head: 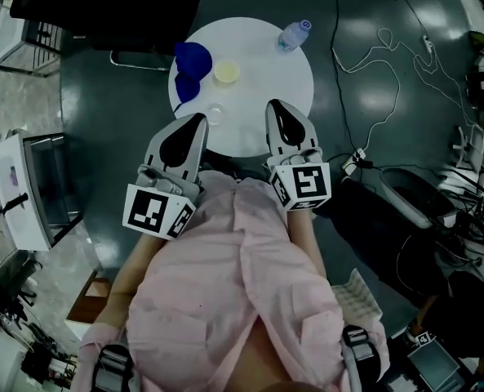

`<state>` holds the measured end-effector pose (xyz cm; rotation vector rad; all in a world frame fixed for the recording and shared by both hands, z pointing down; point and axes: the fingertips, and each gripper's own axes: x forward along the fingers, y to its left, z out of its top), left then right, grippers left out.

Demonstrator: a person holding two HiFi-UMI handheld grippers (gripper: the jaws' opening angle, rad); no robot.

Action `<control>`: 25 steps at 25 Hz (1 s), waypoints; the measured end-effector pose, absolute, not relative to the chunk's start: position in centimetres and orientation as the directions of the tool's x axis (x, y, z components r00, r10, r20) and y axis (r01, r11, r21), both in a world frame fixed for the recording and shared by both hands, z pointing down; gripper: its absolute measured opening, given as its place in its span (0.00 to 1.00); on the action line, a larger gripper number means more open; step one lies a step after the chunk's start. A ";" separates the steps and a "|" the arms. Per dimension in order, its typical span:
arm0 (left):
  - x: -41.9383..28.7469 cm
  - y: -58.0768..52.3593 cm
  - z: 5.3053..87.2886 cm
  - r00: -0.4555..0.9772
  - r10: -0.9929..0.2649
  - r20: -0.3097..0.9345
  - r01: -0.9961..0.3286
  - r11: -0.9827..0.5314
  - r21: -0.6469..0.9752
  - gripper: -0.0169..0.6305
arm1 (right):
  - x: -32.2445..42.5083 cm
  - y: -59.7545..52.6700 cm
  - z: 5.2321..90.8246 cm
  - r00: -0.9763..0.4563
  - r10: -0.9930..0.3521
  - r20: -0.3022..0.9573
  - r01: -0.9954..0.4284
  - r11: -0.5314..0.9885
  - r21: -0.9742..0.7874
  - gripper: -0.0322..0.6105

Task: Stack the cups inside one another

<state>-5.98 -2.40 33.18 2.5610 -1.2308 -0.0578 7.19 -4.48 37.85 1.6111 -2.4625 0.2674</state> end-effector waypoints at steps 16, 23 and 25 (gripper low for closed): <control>-1.9 -0.4 34.1 0.629 -0.772 0.094 -0.761 -0.586 0.278 0.06 | 13.0 0.2 35.6 -0.349 -0.920 0.178 -0.936 0.332 -0.118 0.11; -1.5 0.0 34.3 0.620 -0.779 0.092 -0.769 -0.581 0.268 0.05 | 14.6 2.0 36.4 -0.319 -0.929 0.187 -0.946 0.298 -0.128 0.11; -1.4 -0.1 34.3 0.623 -0.776 0.097 -0.768 -0.583 0.264 0.05 | 14.9 2.2 36.4 -0.312 -0.931 0.192 -0.948 0.290 -0.131 0.11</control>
